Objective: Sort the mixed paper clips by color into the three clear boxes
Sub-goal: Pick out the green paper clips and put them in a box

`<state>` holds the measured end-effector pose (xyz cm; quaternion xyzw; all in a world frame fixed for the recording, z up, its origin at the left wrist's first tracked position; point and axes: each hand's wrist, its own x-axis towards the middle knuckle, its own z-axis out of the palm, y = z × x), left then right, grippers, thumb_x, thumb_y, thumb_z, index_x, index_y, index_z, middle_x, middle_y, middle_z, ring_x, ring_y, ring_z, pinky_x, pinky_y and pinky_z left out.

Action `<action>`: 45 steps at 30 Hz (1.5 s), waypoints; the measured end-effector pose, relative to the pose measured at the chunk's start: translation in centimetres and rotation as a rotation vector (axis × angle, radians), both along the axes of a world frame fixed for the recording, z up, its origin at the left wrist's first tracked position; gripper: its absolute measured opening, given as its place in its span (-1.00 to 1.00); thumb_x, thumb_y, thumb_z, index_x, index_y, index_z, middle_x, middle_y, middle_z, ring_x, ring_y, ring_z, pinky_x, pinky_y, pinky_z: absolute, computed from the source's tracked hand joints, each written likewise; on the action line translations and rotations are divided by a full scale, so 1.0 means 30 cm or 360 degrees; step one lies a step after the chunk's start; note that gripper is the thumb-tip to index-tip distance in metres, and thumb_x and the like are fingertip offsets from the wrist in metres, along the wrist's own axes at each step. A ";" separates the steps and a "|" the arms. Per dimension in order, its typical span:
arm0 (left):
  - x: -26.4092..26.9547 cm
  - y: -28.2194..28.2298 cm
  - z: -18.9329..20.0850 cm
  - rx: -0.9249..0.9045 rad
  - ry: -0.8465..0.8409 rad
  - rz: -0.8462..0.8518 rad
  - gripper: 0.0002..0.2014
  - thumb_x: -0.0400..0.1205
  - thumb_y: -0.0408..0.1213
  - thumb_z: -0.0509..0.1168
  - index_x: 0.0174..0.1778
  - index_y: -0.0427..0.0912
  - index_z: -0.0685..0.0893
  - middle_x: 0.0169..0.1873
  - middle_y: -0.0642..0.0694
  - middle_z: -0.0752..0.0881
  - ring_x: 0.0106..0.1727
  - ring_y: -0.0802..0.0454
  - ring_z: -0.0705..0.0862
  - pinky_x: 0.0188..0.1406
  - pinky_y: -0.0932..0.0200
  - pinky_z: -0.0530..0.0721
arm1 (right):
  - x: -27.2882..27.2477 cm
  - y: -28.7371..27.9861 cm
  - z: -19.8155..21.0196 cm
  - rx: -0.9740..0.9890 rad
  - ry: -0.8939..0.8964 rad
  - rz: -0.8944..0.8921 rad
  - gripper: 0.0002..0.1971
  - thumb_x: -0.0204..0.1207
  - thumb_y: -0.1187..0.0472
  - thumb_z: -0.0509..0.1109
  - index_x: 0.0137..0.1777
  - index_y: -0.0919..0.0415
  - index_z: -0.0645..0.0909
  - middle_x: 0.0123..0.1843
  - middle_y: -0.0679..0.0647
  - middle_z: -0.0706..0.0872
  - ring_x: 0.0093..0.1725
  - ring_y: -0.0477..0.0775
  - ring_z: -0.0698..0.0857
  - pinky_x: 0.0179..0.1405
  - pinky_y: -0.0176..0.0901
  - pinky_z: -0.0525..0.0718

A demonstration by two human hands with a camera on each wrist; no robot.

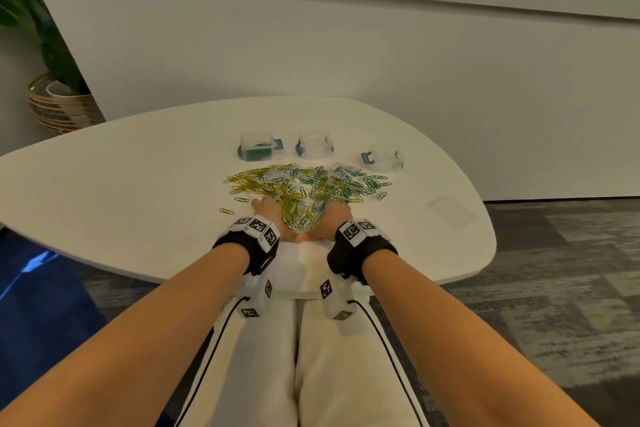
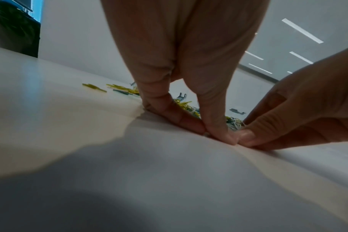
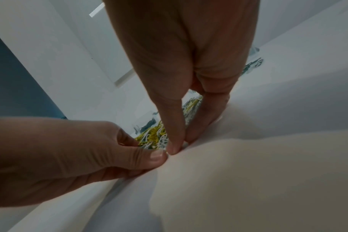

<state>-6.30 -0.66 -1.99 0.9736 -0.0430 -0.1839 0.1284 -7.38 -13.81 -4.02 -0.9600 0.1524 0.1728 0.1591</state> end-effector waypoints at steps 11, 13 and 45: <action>0.169 0.007 -0.039 -0.0112 -0.0019 -0.0058 0.05 0.36 0.23 0.46 0.56 -0.40 0.18 0.52 -0.32 0.30 0.55 -0.22 0.27 0.50 -0.01 0.34 | 0.080 -0.161 0.053 0.0433 -0.0154 0.0036 -0.57 0.42 0.07 0.56 0.20 0.26 0.63 0.04 0.07 0.71 -0.13 0.01 0.70 -0.13 -0.26 0.64; 0.206 0.087 -0.028 -0.0211 -0.0013 0.0026 0.05 0.35 0.16 0.51 0.57 -0.37 0.16 0.51 -0.35 0.25 0.54 -0.24 0.26 0.47 -0.06 0.34 | 0.077 -0.285 0.086 0.0588 -0.0267 -0.0138 -0.46 0.46 0.18 0.53 0.42 0.28 0.51 0.09 0.09 0.66 -0.23 -0.01 0.72 -0.19 -0.26 0.69; 0.349 0.083 -0.069 -0.0387 -0.0168 -0.0302 -0.77 0.56 -0.20 0.39 0.11 -0.04 0.60 0.25 -0.17 0.44 0.26 -0.13 0.51 0.30 0.04 0.48 | 0.231 -0.328 0.038 0.0420 -0.0357 0.0212 -0.69 0.59 0.29 0.31 0.32 0.13 0.61 0.29 0.12 0.65 0.20 0.11 0.62 0.06 -0.29 0.44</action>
